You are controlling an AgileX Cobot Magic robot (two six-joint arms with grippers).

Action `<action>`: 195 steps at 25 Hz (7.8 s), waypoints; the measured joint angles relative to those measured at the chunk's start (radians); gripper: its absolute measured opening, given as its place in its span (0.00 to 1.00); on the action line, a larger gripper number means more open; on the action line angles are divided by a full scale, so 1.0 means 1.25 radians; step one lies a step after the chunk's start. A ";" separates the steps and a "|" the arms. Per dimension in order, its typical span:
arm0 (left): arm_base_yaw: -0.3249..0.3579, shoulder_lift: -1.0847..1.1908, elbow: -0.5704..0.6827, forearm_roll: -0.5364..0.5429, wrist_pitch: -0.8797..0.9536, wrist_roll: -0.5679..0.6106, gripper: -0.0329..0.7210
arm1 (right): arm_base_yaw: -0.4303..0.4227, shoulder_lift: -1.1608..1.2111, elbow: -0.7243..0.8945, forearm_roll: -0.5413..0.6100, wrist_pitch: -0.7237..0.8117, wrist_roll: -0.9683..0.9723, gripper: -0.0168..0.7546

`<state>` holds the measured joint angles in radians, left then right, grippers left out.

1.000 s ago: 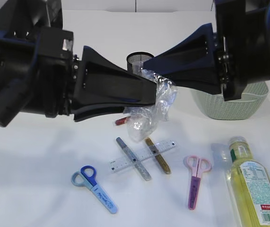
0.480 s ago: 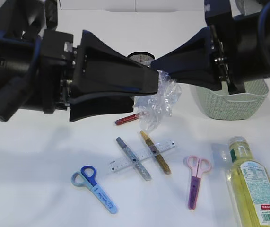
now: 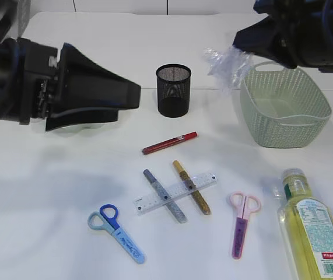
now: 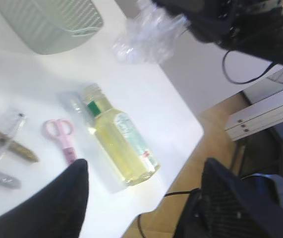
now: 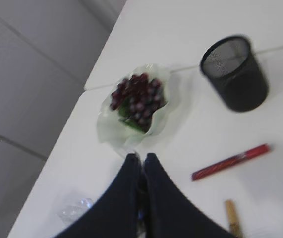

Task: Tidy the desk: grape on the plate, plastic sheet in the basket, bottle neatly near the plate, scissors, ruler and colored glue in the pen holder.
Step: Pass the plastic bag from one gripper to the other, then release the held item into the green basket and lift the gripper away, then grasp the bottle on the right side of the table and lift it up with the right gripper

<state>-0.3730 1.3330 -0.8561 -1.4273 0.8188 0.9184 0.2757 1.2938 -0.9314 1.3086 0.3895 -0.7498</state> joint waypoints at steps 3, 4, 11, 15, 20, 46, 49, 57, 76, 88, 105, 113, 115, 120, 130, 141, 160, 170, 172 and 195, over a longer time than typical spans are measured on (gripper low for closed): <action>0.032 0.000 0.000 0.095 -0.033 -0.032 0.71 | -0.006 0.014 -0.002 0.008 -0.108 -0.046 0.04; 0.042 0.000 0.000 0.130 -0.046 -0.054 0.71 | -0.013 0.022 -0.005 0.012 -0.126 -0.058 0.04; 0.094 0.000 0.000 0.504 -0.082 -0.286 0.65 | -0.109 0.136 -0.040 0.018 -0.151 -0.123 0.04; 0.103 0.000 0.000 0.759 -0.078 -0.472 0.64 | -0.145 0.219 -0.105 0.020 -0.160 -0.183 0.04; 0.103 0.000 0.000 0.971 -0.031 -0.611 0.64 | -0.155 0.329 -0.198 0.023 -0.240 -0.266 0.04; 0.103 0.000 -0.001 1.275 0.086 -0.834 0.62 | -0.156 0.483 -0.278 0.217 -0.351 -0.538 0.46; 0.105 0.000 -0.003 1.275 0.087 -0.834 0.62 | -0.156 0.475 -0.278 0.354 -0.361 -0.668 0.46; 0.105 -0.002 -0.004 1.275 0.091 -0.834 0.62 | -0.156 0.415 -0.278 0.415 -0.392 -0.783 0.46; 0.105 -0.002 -0.004 1.275 0.092 -0.834 0.62 | -0.156 0.415 -0.278 0.186 0.034 0.052 0.46; 0.105 -0.002 -0.004 1.275 0.096 -0.834 0.62 | -0.156 0.278 -0.278 -0.483 0.387 0.389 0.46; 0.105 -0.002 -0.004 1.243 0.102 -0.834 0.62 | -0.156 0.059 -0.175 -0.869 0.662 0.600 0.47; 0.105 -0.002 -0.004 1.235 0.102 -0.834 0.62 | -0.156 0.023 -0.023 -0.876 0.629 0.634 0.53; 0.105 -0.002 -0.004 1.230 0.100 -0.834 0.62 | -0.151 0.023 -0.011 -0.881 0.595 0.655 0.56; 0.105 -0.002 -0.004 1.217 0.084 -0.834 0.62 | -0.062 0.030 -0.005 -1.000 0.526 0.784 0.59; 0.105 -0.002 -0.004 1.213 0.078 -0.834 0.62 | 0.000 0.188 -0.005 -1.077 0.449 0.902 0.70; 0.105 -0.002 -0.004 1.211 0.076 -0.834 0.62 | 0.000 0.293 -0.005 -1.097 0.392 0.939 0.83; 0.105 -0.002 -0.004 1.210 0.072 -0.834 0.62 | -0.003 0.364 -0.005 -1.149 0.363 0.967 0.83; 0.105 -0.002 -0.004 1.210 0.072 -0.834 0.62 | -0.003 0.421 -0.006 -1.148 0.334 0.967 0.81; 0.105 -0.002 -0.004 1.210 0.072 -0.834 0.62 | -0.003 0.421 -0.006 -1.147 0.332 0.967 0.76; 0.105 -0.002 -0.004 1.209 0.066 -0.834 0.62 | -0.003 0.104 -0.006 -0.902 0.379 0.588 0.62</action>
<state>-0.2418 1.3308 -0.8616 0.0843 0.9014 -0.1242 0.2716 1.4232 -0.9389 0.1817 0.8632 -0.0149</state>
